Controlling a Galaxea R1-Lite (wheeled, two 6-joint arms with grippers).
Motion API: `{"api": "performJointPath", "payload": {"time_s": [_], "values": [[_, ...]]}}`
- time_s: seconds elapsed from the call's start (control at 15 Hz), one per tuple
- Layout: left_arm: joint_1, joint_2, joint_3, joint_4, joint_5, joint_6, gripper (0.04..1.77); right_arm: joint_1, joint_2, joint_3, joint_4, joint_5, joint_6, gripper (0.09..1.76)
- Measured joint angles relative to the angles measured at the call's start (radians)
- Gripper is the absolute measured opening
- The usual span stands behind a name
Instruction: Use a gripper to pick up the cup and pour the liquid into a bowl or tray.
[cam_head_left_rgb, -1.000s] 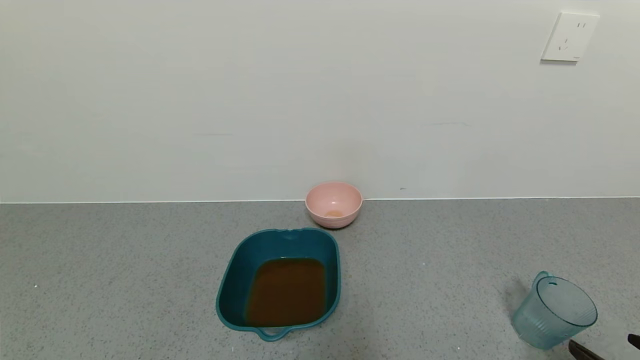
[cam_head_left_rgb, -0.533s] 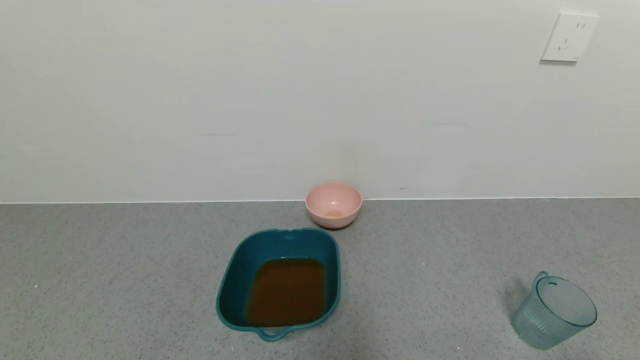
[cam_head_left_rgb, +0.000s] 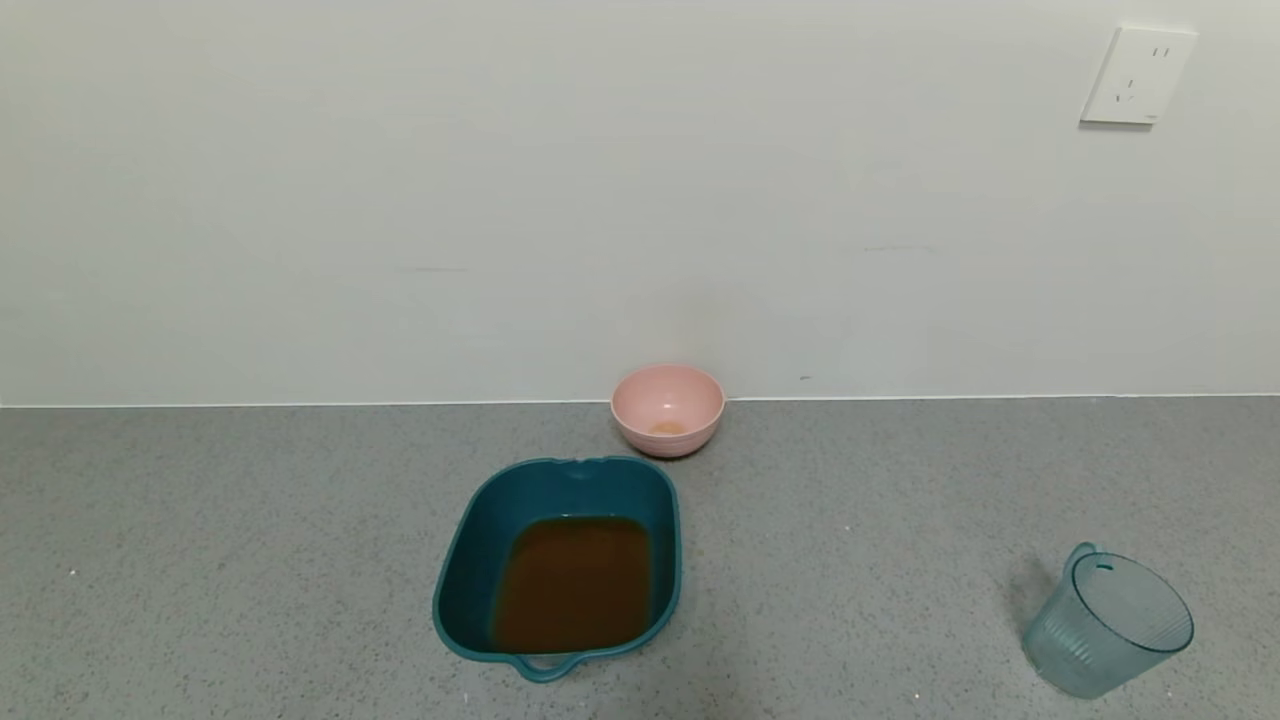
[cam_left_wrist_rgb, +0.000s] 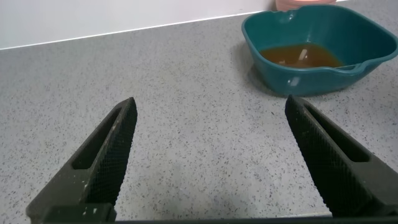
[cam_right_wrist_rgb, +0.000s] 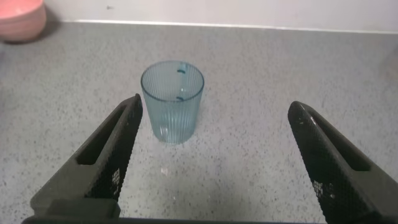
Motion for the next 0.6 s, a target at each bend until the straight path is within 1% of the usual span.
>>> {"api": "performJointPath", "payload": {"time_s": [0.2, 0.47, 0.6], "values": [[0.0, 0.0, 0.0, 0.0, 0.0, 0.0, 1.72, 0.03, -0.062, -0.058, 0.148, -0.005, 0.0, 1.7], [0.0, 0.0, 0.0, 0.0, 0.0, 0.0, 1.72, 0.051, -0.171, -0.06, 0.219, -0.005, -0.008, 1.7], [0.0, 0.0, 0.0, 0.0, 0.0, 0.0, 1.72, 0.055, -0.228, -0.062, 0.228, -0.026, -0.016, 1.7]]}}
